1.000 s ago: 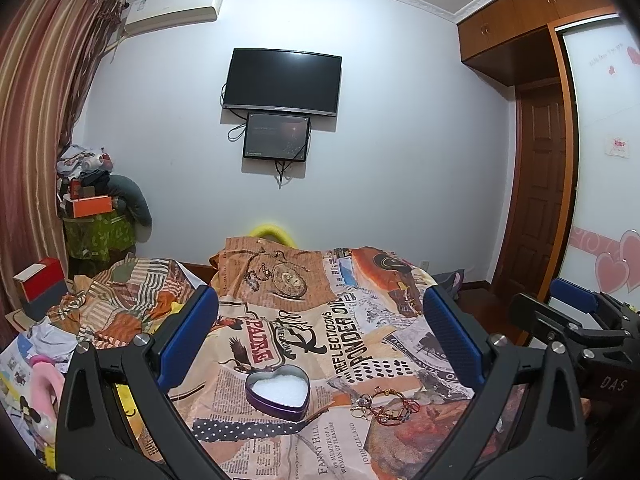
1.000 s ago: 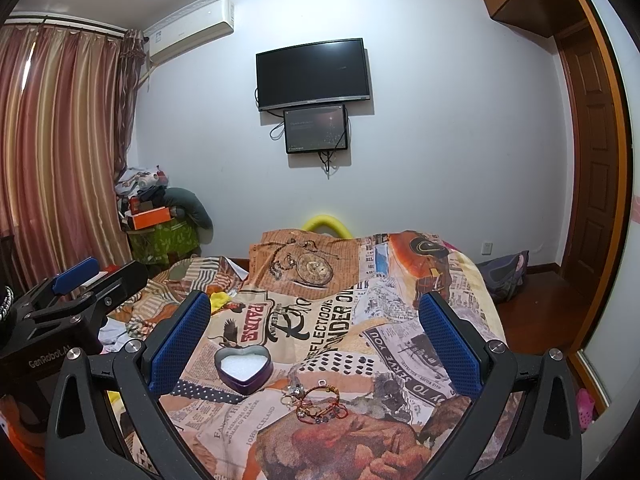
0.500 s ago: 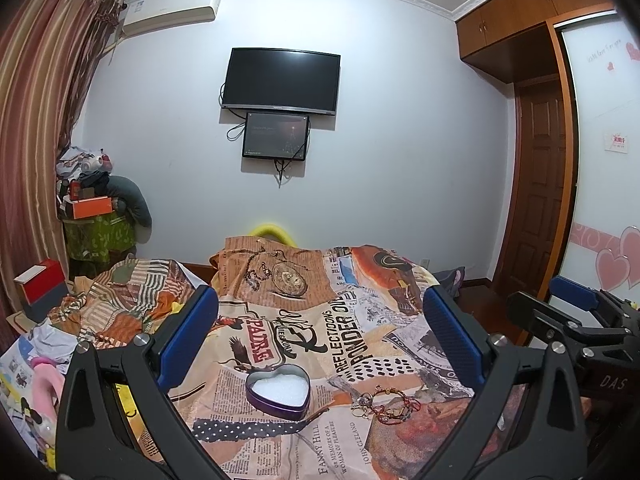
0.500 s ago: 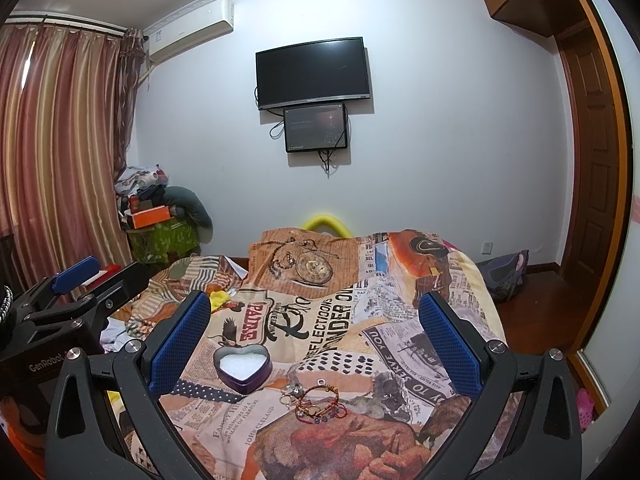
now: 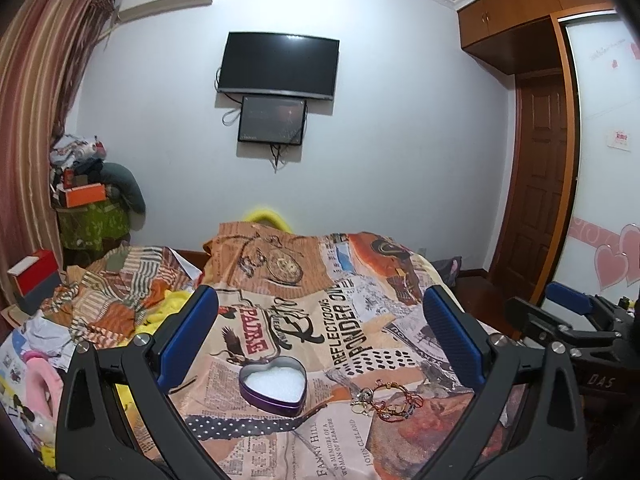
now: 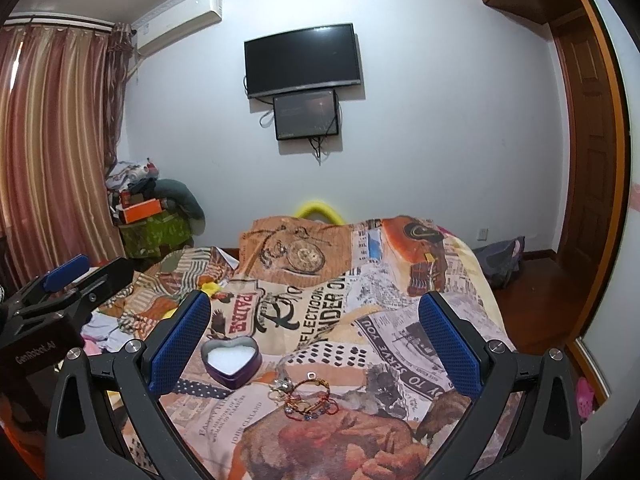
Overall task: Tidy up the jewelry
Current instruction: 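Lower both tools toward the scattered jewelry beside the heart tin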
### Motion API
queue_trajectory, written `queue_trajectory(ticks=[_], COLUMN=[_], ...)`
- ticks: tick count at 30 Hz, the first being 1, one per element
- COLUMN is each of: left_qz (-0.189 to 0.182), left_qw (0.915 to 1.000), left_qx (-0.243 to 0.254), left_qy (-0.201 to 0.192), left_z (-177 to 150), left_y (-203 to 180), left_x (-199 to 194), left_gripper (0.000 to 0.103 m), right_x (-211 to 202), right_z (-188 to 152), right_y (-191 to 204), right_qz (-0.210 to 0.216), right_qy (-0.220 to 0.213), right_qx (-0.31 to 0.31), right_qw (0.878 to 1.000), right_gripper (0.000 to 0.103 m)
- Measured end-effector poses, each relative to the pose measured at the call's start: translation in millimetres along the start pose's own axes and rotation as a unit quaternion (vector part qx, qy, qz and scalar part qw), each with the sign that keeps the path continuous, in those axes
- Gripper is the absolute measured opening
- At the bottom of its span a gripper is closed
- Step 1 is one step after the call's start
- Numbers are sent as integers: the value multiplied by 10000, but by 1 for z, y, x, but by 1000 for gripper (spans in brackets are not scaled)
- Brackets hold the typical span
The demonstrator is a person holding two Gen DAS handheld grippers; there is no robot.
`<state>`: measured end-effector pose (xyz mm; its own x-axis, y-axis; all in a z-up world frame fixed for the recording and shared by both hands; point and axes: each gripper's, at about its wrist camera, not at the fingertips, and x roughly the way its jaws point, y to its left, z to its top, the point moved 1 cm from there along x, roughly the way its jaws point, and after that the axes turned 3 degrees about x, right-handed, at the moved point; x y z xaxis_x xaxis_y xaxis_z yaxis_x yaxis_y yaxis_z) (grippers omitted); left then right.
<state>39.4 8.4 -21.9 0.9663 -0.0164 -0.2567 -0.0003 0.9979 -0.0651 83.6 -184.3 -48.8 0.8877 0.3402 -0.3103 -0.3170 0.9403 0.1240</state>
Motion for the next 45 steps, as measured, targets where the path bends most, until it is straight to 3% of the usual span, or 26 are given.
queue_trajectory(ticks=[8,16,19,22,27,30,34,41,45], left_qz=[-148,58,124,52,-405,-653,-838,-1168,-1319], left_qw=[9976,9847,9793,9736,9631,9581,9508,9433,9418], left_qx=[-261,-445,-457,-354,-259,-158,-35,14,56], left_qy=[623,1681,1970,2252,2647,2785,2981,3107,3092], left_z=[-23,-73,-92,-105,-117,-122,-128,-133,-133], left_y=[5,14,14,10,-1,-11,-18,-22,-26], left_x=[47,106,121,135,150,158,169,181,185], left_gripper=[103,103,91,88,80,71,52,31,28], right_x=[43,72,79,87,106,115,123,144,155], right_z=[-28,-62,-69,-73,-77,-78,-78,-74,-76], right_y=[-24,-49,-55,-57,-57,-55,-52,-41,-36], right_qz=[-323,-463,-312,-111,356,585,810,1005,1060], right_qy=[710,1578,1878,2139,2477,2638,2800,3100,3276], right_qx=[-22,-71,-17,-24,63,98,97,-187,-432], right_qw=[9970,9864,9817,9768,9682,9628,9565,9452,9378], right_gripper=[103,103,102,91,68,57,47,34,24])
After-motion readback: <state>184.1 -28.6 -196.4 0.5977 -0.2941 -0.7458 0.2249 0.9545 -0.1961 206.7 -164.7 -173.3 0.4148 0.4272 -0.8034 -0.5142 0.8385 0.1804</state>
